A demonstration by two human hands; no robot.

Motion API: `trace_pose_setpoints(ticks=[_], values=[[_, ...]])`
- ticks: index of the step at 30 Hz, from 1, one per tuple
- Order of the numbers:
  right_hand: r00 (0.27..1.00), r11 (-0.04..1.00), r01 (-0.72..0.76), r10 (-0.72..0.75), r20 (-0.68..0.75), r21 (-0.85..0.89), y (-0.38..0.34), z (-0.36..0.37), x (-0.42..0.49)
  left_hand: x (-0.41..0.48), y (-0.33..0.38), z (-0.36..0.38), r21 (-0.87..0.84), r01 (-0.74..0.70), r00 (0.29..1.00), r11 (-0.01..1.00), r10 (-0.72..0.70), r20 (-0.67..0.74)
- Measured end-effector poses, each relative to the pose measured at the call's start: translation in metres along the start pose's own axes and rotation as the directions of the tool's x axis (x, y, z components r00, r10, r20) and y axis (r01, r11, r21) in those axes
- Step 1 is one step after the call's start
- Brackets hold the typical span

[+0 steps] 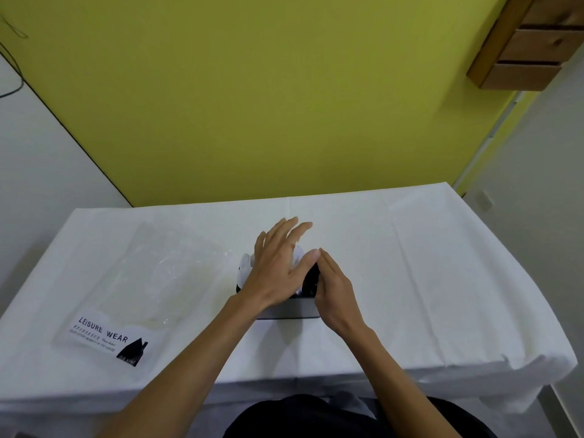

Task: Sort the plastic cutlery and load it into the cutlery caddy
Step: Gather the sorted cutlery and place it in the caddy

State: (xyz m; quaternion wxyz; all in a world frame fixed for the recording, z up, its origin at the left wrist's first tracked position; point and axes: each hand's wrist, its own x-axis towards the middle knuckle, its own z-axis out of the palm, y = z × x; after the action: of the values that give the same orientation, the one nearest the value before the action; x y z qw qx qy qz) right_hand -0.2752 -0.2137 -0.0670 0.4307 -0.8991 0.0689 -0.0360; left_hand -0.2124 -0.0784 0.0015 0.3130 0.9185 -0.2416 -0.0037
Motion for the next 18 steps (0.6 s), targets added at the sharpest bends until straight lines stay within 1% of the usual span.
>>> trace_pose_setpoints(ticks=[1,3,7,8,9,11,13,15,18], values=[[1.0,1.0,-0.002,0.002,0.002,-0.008,0.001,0.001,0.001,0.001,0.001,0.002,0.023,-0.016,1.0,1.0,0.016,0.005],[1.0,1.0,0.004,-0.004,-0.008,-0.025,0.0,0.0,0.0,0.002,0.002,0.005,0.068,-0.005,0.999,0.998,0.001,0.05],[1.0,0.999,0.002,-0.003,-0.02,-0.037,-0.003,-0.002,-0.002,0.008,0.002,-0.005,0.181,0.06,0.975,0.982,-0.097,0.201],[1.0,0.999,-0.004,0.003,-0.017,-0.039,-0.003,-0.002,-0.002,0.009,0.001,-0.01,0.194,0.09,0.968,0.977,-0.131,0.214],[1.0,0.999,-0.007,0.006,-0.016,-0.04,-0.002,-0.002,-0.001,0.009,-0.001,-0.013,0.198,0.12,0.966,0.973,-0.161,0.201],[1.0,0.999,-0.01,0.009,-0.012,-0.046,-0.001,-0.002,0.0,0.006,-0.003,-0.011,0.185,0.146,0.98,0.972,-0.167,0.104],[1.0,0.999,-0.01,0.01,-0.005,-0.047,-0.001,-0.001,0.0,-0.002,-0.001,-0.003,0.172,0.103,0.995,0.98,-0.101,-0.017],[1.0,0.999,-0.012,0.012,-0.001,-0.043,0.0,-0.001,0.0,-0.007,0.002,0.005,0.125,0.046,0.991,0.991,-0.03,-0.128],[1.0,0.999,-0.017,0.017,-0.001,-0.044,0.001,0.0,-0.001,-0.008,0.003,0.005,0.056,-0.004,0.976,0.998,0.017,-0.217]])
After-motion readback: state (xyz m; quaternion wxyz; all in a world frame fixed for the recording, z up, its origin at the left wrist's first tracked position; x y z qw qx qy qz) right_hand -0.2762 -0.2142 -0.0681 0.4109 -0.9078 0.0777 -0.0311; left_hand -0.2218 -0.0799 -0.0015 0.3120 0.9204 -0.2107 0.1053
